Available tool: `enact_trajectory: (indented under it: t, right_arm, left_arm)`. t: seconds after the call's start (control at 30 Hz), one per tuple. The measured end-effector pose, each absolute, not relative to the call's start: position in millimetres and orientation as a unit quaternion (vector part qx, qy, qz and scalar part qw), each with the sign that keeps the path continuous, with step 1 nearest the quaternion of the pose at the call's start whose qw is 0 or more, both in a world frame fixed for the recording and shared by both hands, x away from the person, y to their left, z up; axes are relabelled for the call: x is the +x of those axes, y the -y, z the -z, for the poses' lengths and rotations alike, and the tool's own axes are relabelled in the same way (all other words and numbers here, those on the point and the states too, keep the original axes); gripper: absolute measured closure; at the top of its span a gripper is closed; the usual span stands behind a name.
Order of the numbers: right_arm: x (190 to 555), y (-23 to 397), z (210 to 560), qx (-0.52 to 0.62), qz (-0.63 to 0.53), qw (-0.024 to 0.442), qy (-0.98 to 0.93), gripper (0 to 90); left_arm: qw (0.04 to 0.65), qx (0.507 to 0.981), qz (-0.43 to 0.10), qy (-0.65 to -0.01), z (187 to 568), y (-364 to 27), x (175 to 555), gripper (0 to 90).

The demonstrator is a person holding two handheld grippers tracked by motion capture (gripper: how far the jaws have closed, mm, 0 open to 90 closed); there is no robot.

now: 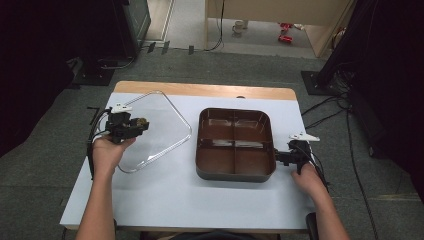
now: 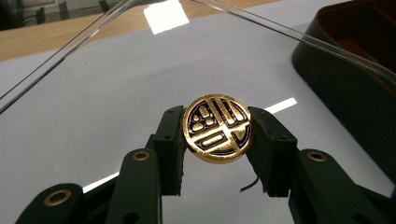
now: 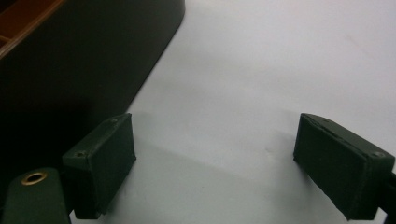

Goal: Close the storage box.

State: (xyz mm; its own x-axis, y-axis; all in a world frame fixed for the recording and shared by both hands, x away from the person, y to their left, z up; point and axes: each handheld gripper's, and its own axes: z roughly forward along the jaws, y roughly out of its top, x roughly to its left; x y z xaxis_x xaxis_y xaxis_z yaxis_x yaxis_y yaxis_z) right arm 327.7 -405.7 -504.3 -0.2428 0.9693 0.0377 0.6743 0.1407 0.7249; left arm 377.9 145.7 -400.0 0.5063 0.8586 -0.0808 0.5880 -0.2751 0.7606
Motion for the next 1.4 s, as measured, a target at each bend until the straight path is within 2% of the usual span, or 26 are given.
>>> enact_trajectory:
  t: [0.4,0.53,1.4]
  right_arm:
    - [327.7,405.7,504.3,0.571,-0.322,0.229,-0.72,12.2]
    - [327.7,405.8,504.3,0.57,-0.322,0.229,-0.72,12.2]
    - [327.7,405.8,504.3,0.57,-0.322,0.23,-0.72,12.2]
  left_arm:
    - [0.407,0.8,-0.16,-0.411,384.5,-110.3,373.6,59.3]
    - [0.41,0.812,-0.141,-0.39,386.4,-93.2,379.4,59.3]
    - [0.405,0.858,-0.1,-0.298,402.4,-9.2,388.8,59.3]
